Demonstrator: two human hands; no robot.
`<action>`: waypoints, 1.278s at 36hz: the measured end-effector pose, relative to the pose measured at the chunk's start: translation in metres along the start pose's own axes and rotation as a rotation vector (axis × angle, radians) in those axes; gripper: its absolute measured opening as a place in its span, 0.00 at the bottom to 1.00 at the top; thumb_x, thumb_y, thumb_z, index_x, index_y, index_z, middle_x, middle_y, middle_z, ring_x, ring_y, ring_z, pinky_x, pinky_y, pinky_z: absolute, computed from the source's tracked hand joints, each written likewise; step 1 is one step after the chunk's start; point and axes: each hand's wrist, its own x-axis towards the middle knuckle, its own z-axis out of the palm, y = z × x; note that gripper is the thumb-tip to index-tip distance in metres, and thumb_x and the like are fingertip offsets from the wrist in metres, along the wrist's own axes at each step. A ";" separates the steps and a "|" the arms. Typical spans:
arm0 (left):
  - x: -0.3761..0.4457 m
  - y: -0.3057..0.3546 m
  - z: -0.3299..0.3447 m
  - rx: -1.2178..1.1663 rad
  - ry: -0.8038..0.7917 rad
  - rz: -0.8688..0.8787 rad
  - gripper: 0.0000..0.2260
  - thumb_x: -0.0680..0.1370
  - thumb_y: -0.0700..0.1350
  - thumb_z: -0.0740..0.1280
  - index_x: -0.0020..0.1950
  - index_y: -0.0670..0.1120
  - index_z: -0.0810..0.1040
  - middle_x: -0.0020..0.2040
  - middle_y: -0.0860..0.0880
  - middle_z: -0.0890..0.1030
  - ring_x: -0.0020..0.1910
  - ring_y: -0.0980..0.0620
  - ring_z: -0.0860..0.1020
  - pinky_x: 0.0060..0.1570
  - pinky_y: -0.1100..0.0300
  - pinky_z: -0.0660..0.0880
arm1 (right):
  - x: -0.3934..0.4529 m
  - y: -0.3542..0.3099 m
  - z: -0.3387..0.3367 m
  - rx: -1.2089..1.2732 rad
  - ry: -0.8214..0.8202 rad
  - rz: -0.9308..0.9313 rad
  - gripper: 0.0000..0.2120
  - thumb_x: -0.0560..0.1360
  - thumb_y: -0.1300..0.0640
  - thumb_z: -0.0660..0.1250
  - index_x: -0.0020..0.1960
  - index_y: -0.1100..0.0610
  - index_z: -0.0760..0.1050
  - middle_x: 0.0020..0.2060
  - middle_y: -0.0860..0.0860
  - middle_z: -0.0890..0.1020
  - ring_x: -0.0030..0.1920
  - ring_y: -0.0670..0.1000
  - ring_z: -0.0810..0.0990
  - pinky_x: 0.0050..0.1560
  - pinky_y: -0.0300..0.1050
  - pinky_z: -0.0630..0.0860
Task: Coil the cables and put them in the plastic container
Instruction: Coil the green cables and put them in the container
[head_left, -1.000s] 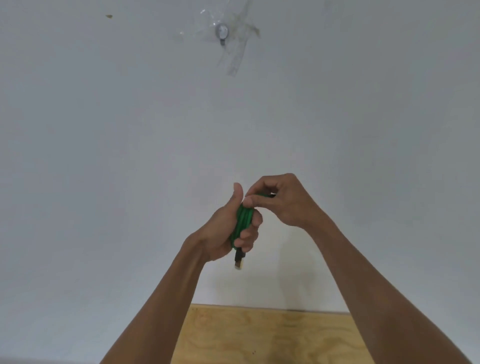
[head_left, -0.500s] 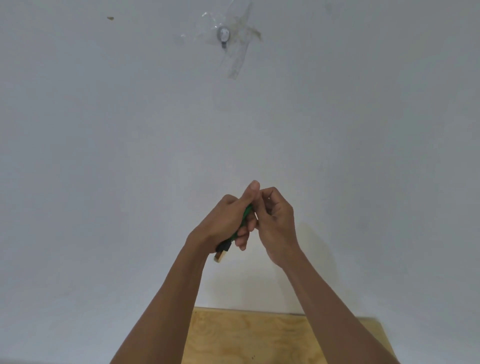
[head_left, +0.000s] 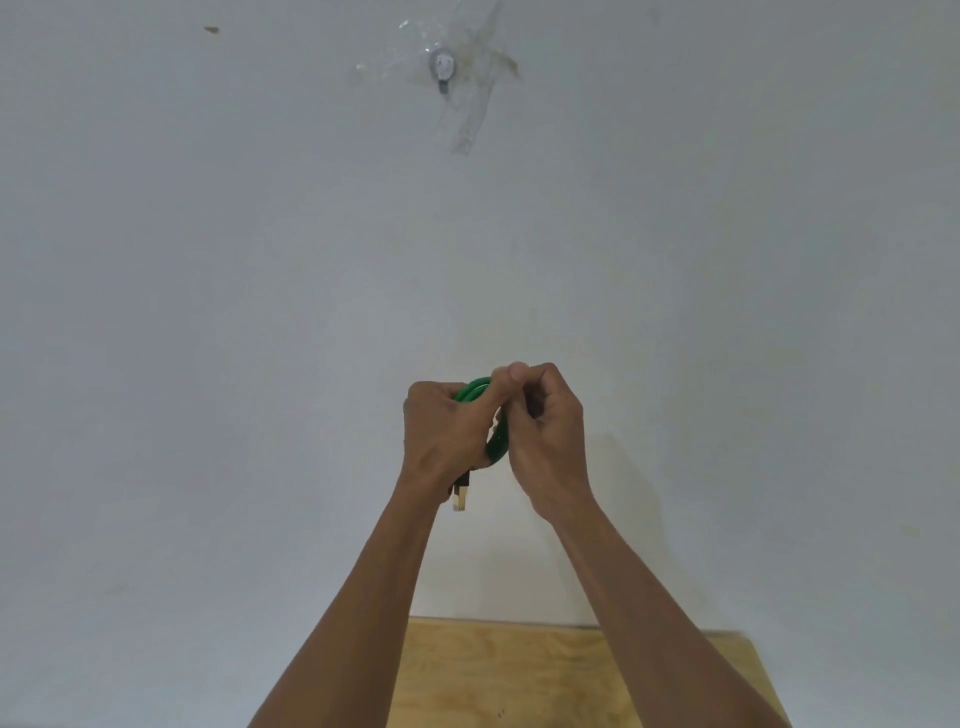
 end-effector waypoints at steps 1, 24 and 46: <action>0.000 -0.001 -0.001 -0.024 0.003 -0.006 0.33 0.65 0.69 0.75 0.24 0.42 0.66 0.22 0.47 0.62 0.21 0.47 0.64 0.28 0.49 0.76 | 0.000 0.000 0.000 -0.014 0.000 -0.005 0.13 0.80 0.49 0.65 0.44 0.58 0.73 0.36 0.56 0.79 0.34 0.51 0.75 0.36 0.51 0.76; -0.005 -0.008 -0.011 0.139 0.325 0.194 0.32 0.83 0.58 0.60 0.31 0.32 0.67 0.28 0.32 0.67 0.31 0.35 0.75 0.31 0.51 0.69 | 0.023 -0.014 -0.040 -0.166 -0.442 0.023 0.08 0.81 0.61 0.64 0.56 0.59 0.81 0.38 0.50 0.85 0.37 0.48 0.81 0.40 0.40 0.79; -0.005 -0.003 -0.019 0.125 0.370 0.085 0.27 0.84 0.56 0.57 0.35 0.39 0.78 0.24 0.47 0.68 0.20 0.52 0.66 0.21 0.61 0.69 | 0.003 -0.034 -0.011 -0.208 -0.225 0.050 0.10 0.69 0.60 0.78 0.49 0.56 0.83 0.36 0.48 0.87 0.37 0.44 0.85 0.45 0.41 0.83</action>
